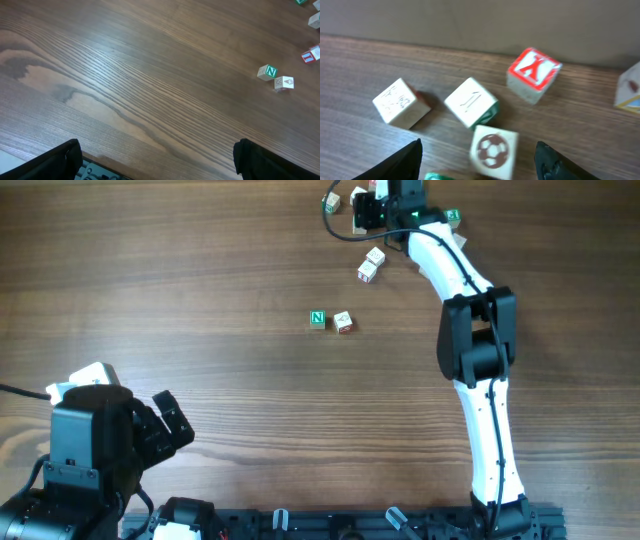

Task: Form a circle
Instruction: 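Grasp the soccer-ball picture block with the right gripper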

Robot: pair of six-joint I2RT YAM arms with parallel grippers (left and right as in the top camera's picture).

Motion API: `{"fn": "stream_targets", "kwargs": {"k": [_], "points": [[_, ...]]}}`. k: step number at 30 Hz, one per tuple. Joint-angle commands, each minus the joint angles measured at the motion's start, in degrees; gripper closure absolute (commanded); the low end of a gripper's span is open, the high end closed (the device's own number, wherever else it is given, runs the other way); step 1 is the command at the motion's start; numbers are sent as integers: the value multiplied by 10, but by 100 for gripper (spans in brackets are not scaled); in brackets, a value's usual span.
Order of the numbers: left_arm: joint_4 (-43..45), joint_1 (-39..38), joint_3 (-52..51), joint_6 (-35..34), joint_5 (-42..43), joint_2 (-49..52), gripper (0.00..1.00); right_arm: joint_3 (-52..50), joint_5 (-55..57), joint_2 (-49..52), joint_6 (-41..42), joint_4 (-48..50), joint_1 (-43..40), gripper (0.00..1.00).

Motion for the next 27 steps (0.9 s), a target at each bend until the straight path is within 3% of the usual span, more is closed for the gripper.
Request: {"fn": "stream_targets", "kwargs": {"k": [1, 14, 19, 27], "points": [[1, 3, -3, -7, -9, -1, 0, 11, 19, 18, -8, -4, 2, 28], [1, 3, -3, -7, -9, -1, 0, 11, 40, 53, 26, 4, -2, 29], [1, 3, -3, -7, -9, -1, 0, 11, 37, 55, 65, 20, -10, 36], [1, 3, -3, -7, -9, -1, 0, 11, 30, 55, 108, 8, -29, 59]]}}
